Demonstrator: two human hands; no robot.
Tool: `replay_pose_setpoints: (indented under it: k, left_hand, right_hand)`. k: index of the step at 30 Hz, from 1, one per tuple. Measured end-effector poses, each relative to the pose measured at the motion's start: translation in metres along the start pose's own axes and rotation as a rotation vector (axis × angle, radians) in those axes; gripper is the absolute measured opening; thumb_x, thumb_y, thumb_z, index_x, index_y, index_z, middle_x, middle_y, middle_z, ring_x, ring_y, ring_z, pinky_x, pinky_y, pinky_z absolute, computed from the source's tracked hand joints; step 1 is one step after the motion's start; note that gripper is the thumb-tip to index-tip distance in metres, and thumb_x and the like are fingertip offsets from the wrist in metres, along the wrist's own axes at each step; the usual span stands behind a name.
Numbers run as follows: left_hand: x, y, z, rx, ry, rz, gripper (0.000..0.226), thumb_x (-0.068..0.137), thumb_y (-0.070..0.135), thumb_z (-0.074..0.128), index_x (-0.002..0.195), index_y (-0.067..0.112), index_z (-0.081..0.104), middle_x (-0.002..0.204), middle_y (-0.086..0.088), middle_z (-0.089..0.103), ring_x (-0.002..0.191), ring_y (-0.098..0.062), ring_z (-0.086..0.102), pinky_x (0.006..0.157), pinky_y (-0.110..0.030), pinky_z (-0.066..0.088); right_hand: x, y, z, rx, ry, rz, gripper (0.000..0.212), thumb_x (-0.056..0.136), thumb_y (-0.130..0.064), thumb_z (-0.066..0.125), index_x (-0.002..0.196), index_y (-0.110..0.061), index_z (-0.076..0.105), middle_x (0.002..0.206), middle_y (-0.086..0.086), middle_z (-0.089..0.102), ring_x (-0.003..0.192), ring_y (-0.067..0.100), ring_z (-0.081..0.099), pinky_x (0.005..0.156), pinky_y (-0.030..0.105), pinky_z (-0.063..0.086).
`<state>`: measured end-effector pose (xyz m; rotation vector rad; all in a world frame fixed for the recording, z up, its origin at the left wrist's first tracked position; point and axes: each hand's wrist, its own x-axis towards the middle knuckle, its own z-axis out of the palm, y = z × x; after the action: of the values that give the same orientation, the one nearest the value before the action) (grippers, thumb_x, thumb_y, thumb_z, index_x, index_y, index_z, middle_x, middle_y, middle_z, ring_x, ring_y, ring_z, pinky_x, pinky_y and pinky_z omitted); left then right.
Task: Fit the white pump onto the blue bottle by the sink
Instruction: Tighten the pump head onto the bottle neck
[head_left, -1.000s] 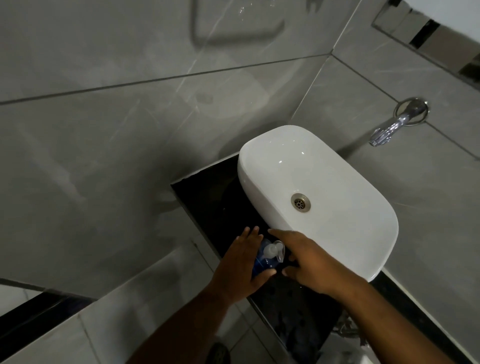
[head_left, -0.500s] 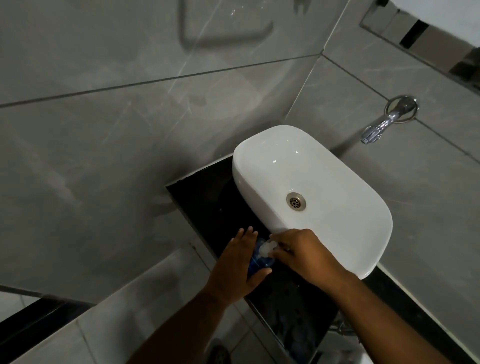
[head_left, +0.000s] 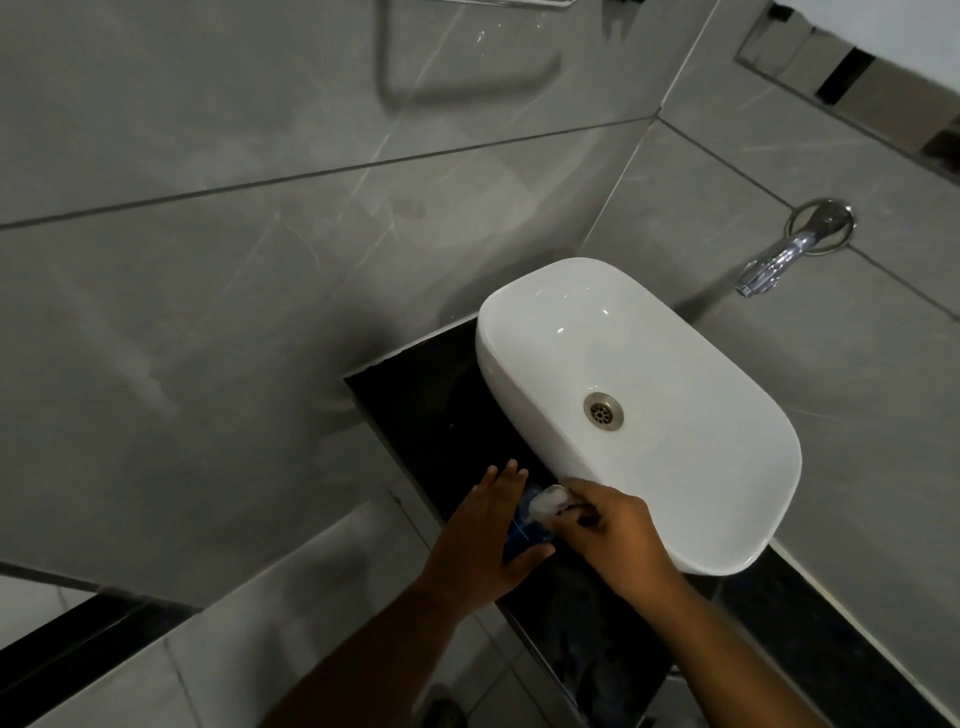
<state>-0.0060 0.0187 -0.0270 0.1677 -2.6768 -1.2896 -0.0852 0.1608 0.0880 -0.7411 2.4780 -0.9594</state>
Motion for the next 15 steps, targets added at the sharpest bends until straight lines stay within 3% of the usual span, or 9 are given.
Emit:
replay_pose_setpoints:
  k: [4, 6, 8, 11, 15]
  left_hand:
    - [0.002, 0.0, -0.004, -0.238, -0.088, -0.181, 0.106, 0.069, 0.064, 0.074, 0.151, 0.03, 0.015, 0.158, 0.004, 0.025, 0.145, -0.015, 0.017, 0.115, -0.036, 0.03]
    - [0.002, -0.003, -0.007, -0.266, -0.054, -0.226, 0.098, 0.064, 0.06, 0.079, 0.144, 0.027, 0.032, 0.145, 0.002, 0.047, 0.134, -0.017, 0.042, 0.102, -0.019, 0.042]
    - [0.001, -0.004, -0.011, -0.303, 0.001, -0.21, 0.079, 0.062, 0.056, 0.081, 0.13, 0.031, 0.049, 0.12, 0.01, 0.064, 0.112, -0.009, 0.06, 0.08, 0.0, 0.042]
    - [0.001, -0.003, -0.018, -0.35, 0.052, -0.178, 0.062, 0.062, 0.053, 0.081, 0.116, 0.035, 0.056, 0.102, 0.02, 0.066, 0.095, 0.008, 0.062, 0.075, -0.002, 0.046]
    - [0.009, -0.012, -0.036, -0.362, 0.104, -0.201, 0.061, 0.067, 0.036, 0.086, 0.121, 0.028, 0.059, 0.112, 0.012, 0.068, 0.101, 0.006, 0.061, 0.083, -0.011, 0.05]
  right_hand:
    - [-0.008, 0.009, 0.018, 0.158, 0.022, 0.118, 0.037, 0.084, -0.01, 0.073, 0.083, -0.047, 0.074, 0.085, -0.016, 0.078, 0.079, 0.002, 0.073, 0.07, 0.012, 0.056]
    - [-0.01, 0.012, 0.024, 0.229, 0.06, 0.148, 0.039, 0.085, -0.009, 0.073, 0.083, -0.048, 0.074, 0.085, -0.018, 0.078, 0.079, 0.0, 0.073, 0.069, 0.009, 0.054]
    - [-0.008, 0.017, 0.031, 0.26, 0.089, 0.165, 0.045, 0.085, -0.008, 0.072, 0.081, -0.052, 0.073, 0.085, -0.023, 0.077, 0.08, -0.002, 0.073, 0.069, 0.007, 0.053]
    - [-0.002, 0.017, 0.042, 0.282, 0.11, 0.192, 0.047, 0.086, -0.005, 0.071, 0.081, -0.052, 0.072, 0.082, -0.028, 0.075, 0.083, -0.005, 0.071, 0.072, 0.006, 0.053]
    - [0.02, 0.001, 0.055, 0.258, 0.103, 0.152, 0.033, 0.09, -0.008, 0.066, 0.093, -0.04, 0.071, 0.075, -0.028, 0.073, 0.077, -0.015, 0.066, 0.066, 0.0, 0.048]
